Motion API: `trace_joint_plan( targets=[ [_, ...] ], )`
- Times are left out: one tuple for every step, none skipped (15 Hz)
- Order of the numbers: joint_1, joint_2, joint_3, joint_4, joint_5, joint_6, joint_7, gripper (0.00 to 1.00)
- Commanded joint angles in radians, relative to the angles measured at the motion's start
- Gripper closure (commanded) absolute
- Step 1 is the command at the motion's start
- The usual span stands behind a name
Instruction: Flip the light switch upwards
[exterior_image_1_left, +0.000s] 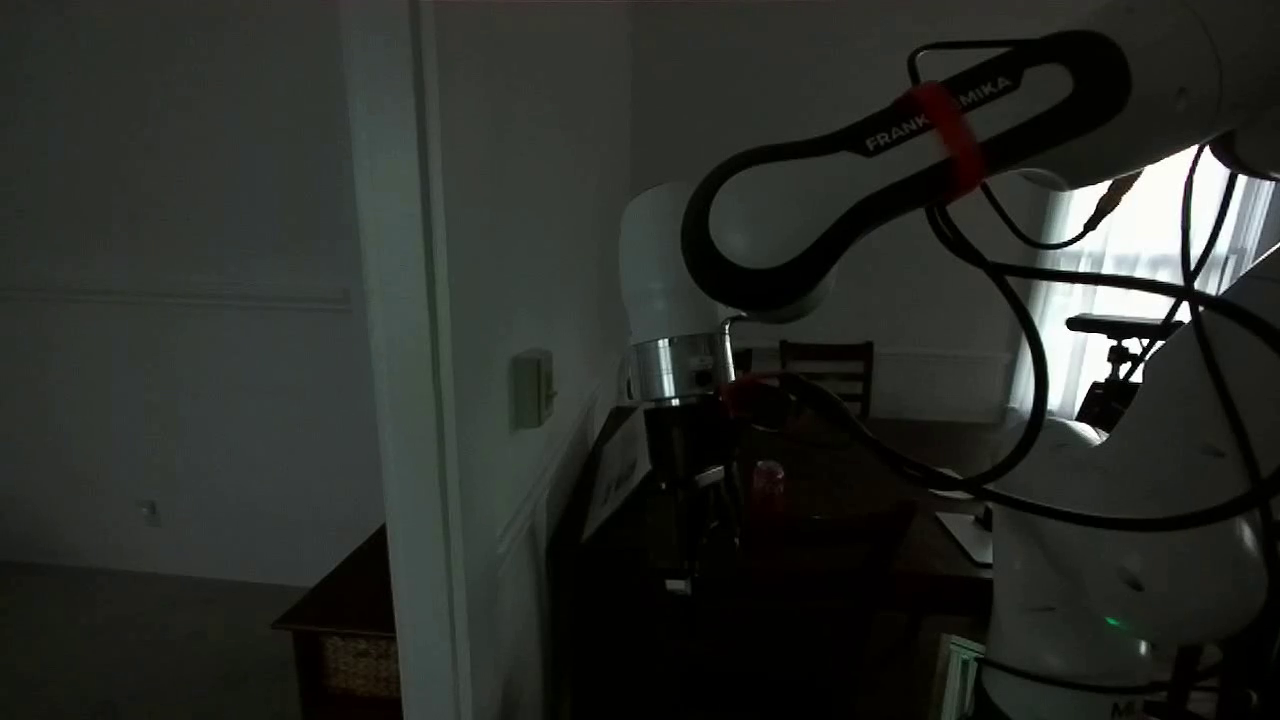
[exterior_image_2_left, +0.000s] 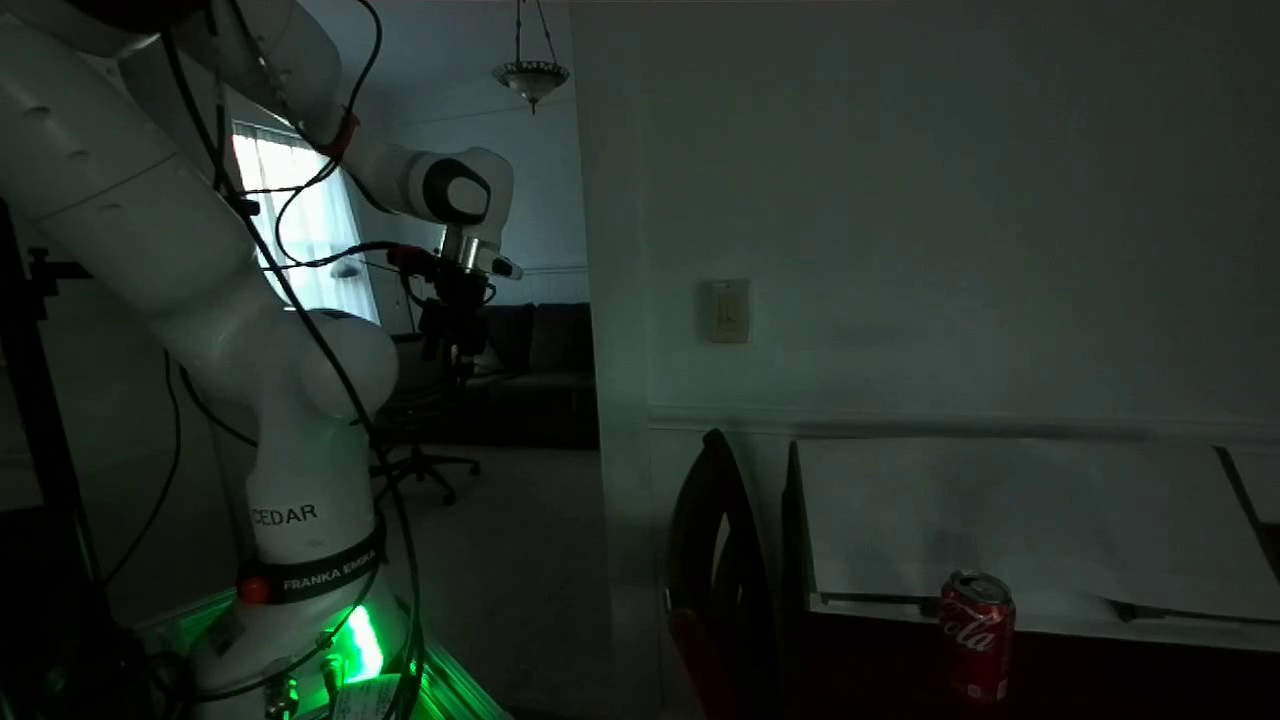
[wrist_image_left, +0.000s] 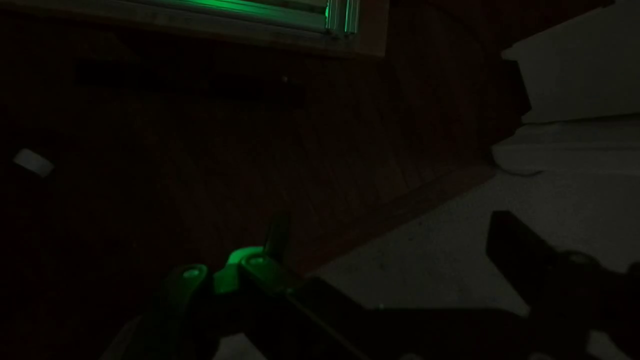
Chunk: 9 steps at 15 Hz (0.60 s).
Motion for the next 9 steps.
trace_joint_plan(
  targets=[
    [-0.014, -0.001, 0.011, 0.002, 0.005, -0.006, -0.006, 0.0],
    [-0.014, -0.001, 0.011, 0.002, 0.005, -0.006, -0.006, 0.0],
    [-0.018, 0.004, -0.001, 0.007, 0.036, 0.047, -0.014, 0.0],
    [-0.028, 0.003, -0.032, 0.011, 0.074, 0.086, -0.027, 0.0],
    [-0.039, 0.004, -0.054, 0.015, 0.093, 0.108, -0.036, 0.0],
    [-0.056, -0.002, -0.089, 0.017, 0.107, 0.115, -0.057, 0.0],
    [-0.074, -0.008, -0.125, 0.016, 0.12, 0.124, -0.082, 0.0],
    [-0.096, -0.01, -0.165, 0.016, 0.131, 0.128, -0.113, 0.0],
    [-0.12, -0.011, -0.211, 0.016, 0.143, 0.125, -0.15, 0.0]
  ],
)
